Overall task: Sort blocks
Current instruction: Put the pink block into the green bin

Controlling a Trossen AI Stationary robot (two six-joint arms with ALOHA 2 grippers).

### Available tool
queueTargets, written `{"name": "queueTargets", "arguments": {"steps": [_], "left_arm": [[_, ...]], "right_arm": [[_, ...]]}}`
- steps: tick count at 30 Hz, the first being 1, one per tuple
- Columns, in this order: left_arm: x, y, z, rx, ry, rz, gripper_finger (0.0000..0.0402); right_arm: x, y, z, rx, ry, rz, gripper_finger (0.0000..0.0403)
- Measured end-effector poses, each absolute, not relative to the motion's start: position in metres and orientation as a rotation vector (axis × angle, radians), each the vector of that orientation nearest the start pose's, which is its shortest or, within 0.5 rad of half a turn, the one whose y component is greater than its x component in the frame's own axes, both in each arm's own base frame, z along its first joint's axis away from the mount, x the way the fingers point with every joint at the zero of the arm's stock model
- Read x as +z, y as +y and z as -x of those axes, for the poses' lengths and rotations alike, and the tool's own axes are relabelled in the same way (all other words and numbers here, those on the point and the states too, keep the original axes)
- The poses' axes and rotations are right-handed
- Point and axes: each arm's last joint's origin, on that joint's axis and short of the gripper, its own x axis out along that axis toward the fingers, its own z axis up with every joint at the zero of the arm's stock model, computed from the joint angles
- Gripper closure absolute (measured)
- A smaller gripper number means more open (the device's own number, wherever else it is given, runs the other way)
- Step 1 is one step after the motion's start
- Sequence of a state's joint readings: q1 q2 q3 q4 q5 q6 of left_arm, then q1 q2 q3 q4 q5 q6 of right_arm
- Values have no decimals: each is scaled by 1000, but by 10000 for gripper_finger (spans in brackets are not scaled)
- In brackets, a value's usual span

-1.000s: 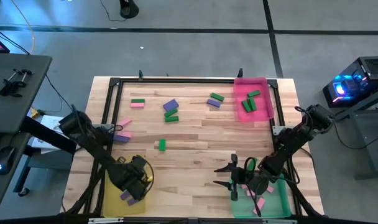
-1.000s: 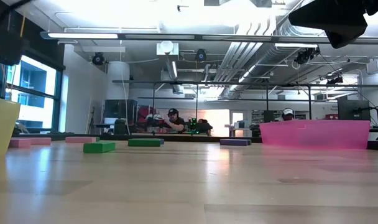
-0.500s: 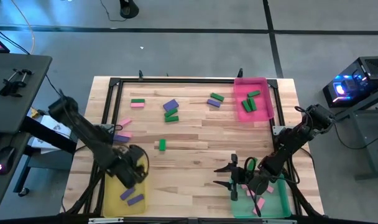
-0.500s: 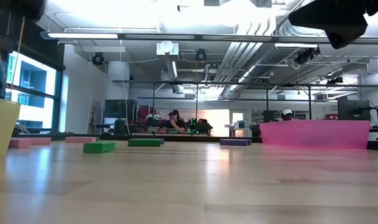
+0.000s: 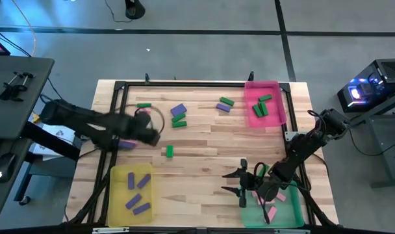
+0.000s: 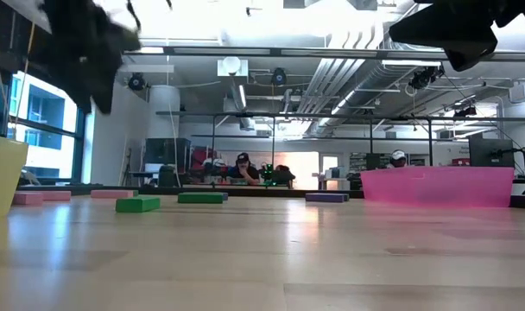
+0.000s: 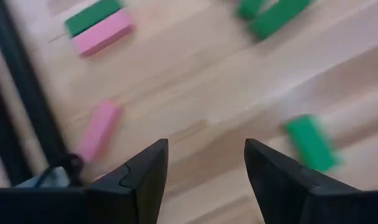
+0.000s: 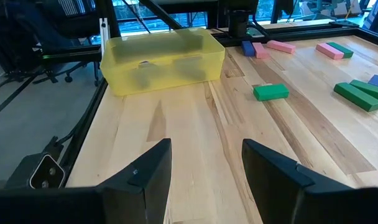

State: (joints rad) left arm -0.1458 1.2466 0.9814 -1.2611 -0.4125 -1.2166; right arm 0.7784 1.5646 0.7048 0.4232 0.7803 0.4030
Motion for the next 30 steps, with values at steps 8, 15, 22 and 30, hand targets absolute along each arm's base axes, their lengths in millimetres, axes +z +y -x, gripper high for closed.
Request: {"name": "queueTargets", "arguments": {"steps": [8, 15, 22, 30], "left_arm": [[209, 44, -185, 1164, 1457, 541, 208], [175, 74, -176, 1197, 1632, 545, 182], [146, 93, -176, 1128, 1706, 561, 155], [124, 113, -175, 1051, 1827, 559, 154]], "right_arm": [[184, 199, -231, -63, 304, -102, 222], [183, 199, -230, -65, 311, -104, 222], [182, 199, -230, -67, 314, -108, 222], [182, 198, -230, -68, 319, -119, 222]]}}
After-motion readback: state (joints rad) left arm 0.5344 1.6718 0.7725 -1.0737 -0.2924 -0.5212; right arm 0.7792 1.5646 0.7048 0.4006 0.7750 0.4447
